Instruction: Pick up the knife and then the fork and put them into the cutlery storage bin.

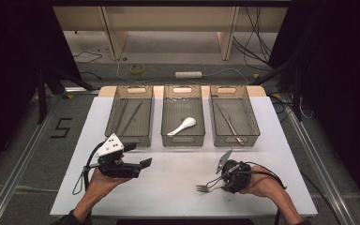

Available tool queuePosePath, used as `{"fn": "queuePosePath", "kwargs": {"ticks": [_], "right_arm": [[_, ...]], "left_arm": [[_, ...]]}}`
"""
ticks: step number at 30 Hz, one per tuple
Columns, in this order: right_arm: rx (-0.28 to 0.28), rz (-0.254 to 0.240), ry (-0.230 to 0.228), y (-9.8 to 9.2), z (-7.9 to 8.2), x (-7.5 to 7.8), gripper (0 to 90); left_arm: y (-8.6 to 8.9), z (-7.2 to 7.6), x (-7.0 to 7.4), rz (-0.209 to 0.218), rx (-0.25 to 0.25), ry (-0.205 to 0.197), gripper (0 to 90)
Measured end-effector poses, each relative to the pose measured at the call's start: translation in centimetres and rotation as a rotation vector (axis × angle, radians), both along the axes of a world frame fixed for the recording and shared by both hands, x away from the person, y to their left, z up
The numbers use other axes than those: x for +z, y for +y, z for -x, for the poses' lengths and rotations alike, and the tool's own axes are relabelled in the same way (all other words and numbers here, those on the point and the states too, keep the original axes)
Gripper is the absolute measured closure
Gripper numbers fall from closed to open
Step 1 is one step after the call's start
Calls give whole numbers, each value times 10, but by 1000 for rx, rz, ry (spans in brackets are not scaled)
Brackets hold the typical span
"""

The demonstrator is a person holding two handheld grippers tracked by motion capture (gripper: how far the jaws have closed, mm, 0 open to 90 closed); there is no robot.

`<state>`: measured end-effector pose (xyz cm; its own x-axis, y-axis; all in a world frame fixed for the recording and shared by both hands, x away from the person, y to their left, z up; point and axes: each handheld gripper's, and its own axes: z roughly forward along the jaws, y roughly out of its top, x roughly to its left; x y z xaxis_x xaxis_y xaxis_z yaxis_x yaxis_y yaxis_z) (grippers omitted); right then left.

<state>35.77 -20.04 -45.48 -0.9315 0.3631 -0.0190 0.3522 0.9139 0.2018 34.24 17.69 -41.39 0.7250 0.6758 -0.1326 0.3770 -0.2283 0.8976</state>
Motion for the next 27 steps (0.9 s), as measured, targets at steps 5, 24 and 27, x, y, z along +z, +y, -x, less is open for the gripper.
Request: {"fn": "queuePosePath", "kwargs": {"ticks": [5,24,27], "right_arm": [[11,9,-10,2,1,0,696],[30,44,13,8,4,0,843],[41,45,8,9,4,0,847]], "left_arm": [[0,0,0,-2,-2,0,158],[-1,0,0,-5,-3,-2,158],[-1,0,0,-6,-3,-3,159]]}}
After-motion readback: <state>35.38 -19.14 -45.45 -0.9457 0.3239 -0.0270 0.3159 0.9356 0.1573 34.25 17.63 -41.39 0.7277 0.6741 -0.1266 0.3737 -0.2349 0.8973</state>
